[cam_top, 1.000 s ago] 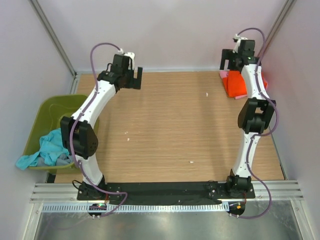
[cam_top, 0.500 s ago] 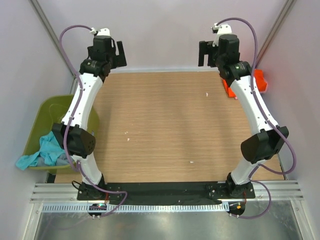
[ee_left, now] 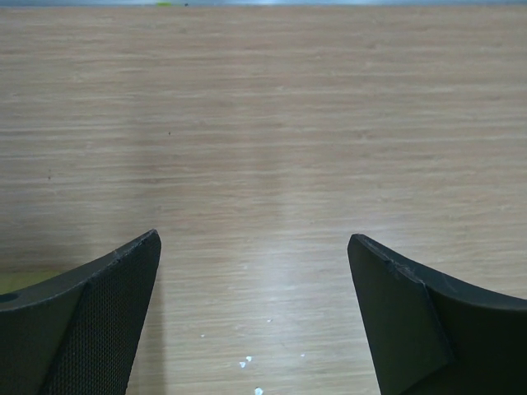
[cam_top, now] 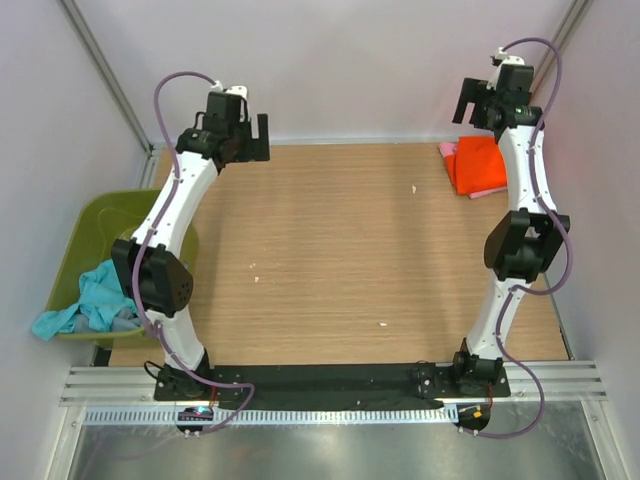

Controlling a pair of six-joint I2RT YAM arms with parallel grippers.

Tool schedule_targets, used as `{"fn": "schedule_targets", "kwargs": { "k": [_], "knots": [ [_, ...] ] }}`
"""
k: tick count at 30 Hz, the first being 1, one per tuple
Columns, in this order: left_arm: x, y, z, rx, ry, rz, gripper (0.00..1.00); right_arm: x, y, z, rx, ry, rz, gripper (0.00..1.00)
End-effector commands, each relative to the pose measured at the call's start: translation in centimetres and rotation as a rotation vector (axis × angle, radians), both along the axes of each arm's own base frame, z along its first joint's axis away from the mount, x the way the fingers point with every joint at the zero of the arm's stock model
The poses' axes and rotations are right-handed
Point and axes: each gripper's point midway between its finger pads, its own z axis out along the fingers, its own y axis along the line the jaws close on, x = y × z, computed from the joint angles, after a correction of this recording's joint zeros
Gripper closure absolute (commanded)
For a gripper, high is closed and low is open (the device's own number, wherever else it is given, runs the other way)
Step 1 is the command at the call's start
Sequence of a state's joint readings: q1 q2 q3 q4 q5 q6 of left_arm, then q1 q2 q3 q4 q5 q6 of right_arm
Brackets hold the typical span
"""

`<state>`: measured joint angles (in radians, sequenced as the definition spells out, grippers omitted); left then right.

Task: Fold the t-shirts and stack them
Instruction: Neatly place the folded tshirt to the corner

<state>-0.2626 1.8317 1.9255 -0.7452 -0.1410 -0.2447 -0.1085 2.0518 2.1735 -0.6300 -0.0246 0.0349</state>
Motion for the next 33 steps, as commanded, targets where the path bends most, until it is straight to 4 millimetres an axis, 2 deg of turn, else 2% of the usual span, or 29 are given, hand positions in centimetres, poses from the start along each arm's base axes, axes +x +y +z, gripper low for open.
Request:
{"fn": "schedule_targets", "kwargs": {
  "k": [1, 3, 5, 7, 13, 16, 17, 18, 20, 21, 23, 24, 33],
  "knots": [
    [-0.5, 0.1, 0.9, 0.113, -0.037, -0.057, 0.05, 1.5, 0.7, -0.2, 0.060, -0.016, -0.020, 0.00],
    [-0.6, 0.2, 1.8, 0.169, -0.072, -0.062, 0.04, 1.5, 1.8, -1.3, 0.136, -0.001, -0.006, 0.00],
    [-0.1, 1.3, 2.8, 0.213, -0.122, 0.024, 0.01, 1.0, 3.4, -1.9, 0.221, 0.019, 0.015, 0.00],
    [0.1, 1.6, 3.6, 0.228, -0.157, 0.082, 0.00, 0.4, 4.6, -1.8, 0.270, 0.031, 0.008, 0.00],
    [0.0, -0.4, 4.5, 0.202, -0.185, 0.061, 0.00, -3.2, 7.0, -0.1, 0.242, 0.048, 0.009, 0.00],
    [-0.3, -1.0, 4.7, 0.191, -0.190, 0.065, 0.00, -5.1, 7.1, 0.4, 0.223, 0.050, 0.020, 0.00],
    [-0.4, -1.2, 4.8, 0.181, -0.192, 0.067, 0.00, -5.6, 7.0, -0.4, 0.218, 0.068, 0.016, 0.01],
    [-0.6, -1.4, 5.0, 0.176, -0.193, 0.064, 0.00, -6.2, 7.0, 0.5, 0.216, 0.050, 0.015, 0.00],
    [-0.9, -1.7, 5.3, 0.154, -0.198, 0.058, 0.00, -7.1, 7.3, 0.2, 0.217, 0.059, 0.033, 0.00],
    [-0.9, -1.8, 5.4, 0.147, -0.199, 0.054, 0.00, -7.7, 7.3, 1.2, 0.215, 0.038, 0.042, 0.00],
    [-0.9, -2.0, 5.5, 0.129, -0.198, 0.059, 0.00, -8.3, 7.9, 1.2, 0.229, 0.040, 0.069, 0.00],
    [-0.9, -2.1, 5.4, 0.121, -0.194, 0.057, 0.00, -8.7, 8.0, 1.9, 0.229, 0.027, 0.079, 0.00],
    [-1.9, -3.8, 4.8, 0.113, -0.174, 0.003, 0.01, -10.6, 8.0, 1.2, 0.227, 0.049, 0.075, 0.00]
  ]
}}
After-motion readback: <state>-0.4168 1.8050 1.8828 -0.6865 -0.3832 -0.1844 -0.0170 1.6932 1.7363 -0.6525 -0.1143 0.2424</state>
